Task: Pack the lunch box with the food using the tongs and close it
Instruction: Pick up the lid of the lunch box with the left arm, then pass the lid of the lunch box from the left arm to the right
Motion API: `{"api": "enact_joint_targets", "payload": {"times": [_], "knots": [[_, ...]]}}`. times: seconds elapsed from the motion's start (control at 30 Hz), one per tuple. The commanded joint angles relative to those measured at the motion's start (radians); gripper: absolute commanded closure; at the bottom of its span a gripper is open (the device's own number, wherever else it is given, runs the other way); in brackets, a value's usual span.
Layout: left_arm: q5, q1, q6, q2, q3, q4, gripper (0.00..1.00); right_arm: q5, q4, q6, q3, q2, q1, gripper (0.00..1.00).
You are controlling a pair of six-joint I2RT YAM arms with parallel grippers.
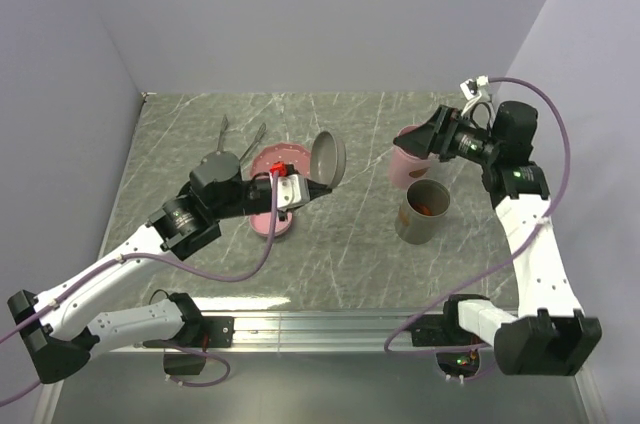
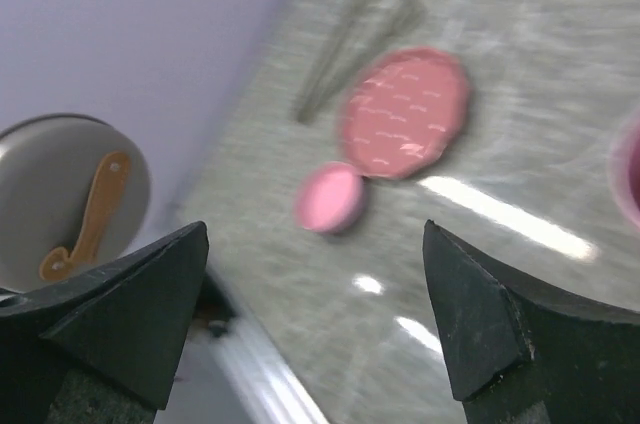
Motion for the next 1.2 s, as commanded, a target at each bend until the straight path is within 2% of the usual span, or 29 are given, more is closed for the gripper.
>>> {"api": "enact_joint_targets", "payload": {"times": [0.0, 0.03, 0.07, 0.1, 0.23, 0.33, 0.4, 0.43, 0.6, 0.83, 0.97, 1.17], "knots": [[0.047, -0.001, 0.115, 0.012, 0.095, 0.044, 1.00, -0.228, 0.432, 0.364, -0.064, 0.030, -0.003, 0.06], [0.039, -0.001, 0.135, 0.017, 0.109, 0.056, 1.00, -0.241, 0.552, 0.459, -0.129, 0.024, 0.009, 0.06], [0.032, 0.001, 0.148, 0.018, 0.124, 0.070, 1.00, -0.235, 0.757, 0.625, -0.156, 0.017, 0.020, 0.07], [0.016, 0.001, 0.168, 0.020, 0.127, 0.085, 1.00, -0.227, 0.824, 0.680, -0.171, 0.013, 0.035, 0.07], [-0.019, 0.001, 0.177, 0.024, 0.123, 0.183, 1.00, -0.203, 0.949, 0.798, -0.150, 0.034, 0.169, 0.08], [-0.060, 0.001, 0.175, 0.012, 0.097, 0.243, 1.00, -0.200, 1.084, 0.881, -0.151, 0.051, 0.221, 0.08], [-0.083, 0.003, 0.159, 0.001, 0.074, 0.303, 1.00, -0.195, 1.200, 0.996, -0.156, 0.077, 0.249, 0.08], [-0.090, 0.003, 0.157, -0.003, 0.067, 0.314, 1.00, -0.195, 1.228, 1.054, -0.156, 0.085, 0.255, 0.10], [-0.065, 0.012, 0.136, -0.008, 0.069, 0.320, 1.00, -0.175, 1.260, 1.095, -0.137, 0.140, 0.305, 0.16], [-0.044, 0.015, 0.155, -0.008, 0.092, 0.271, 1.00, -0.123, 1.454, 1.301, -0.137, 0.228, 0.361, 0.31], [-0.033, 0.015, 0.174, -0.010, 0.089, 0.242, 1.00, -0.118, 1.512, 1.340, -0.131, 0.235, 0.370, 0.34], [-0.024, 0.015, 0.194, -0.005, 0.072, 0.246, 1.00, -0.127, 1.488, 1.328, -0.128, 0.220, 0.395, 0.38]]}}
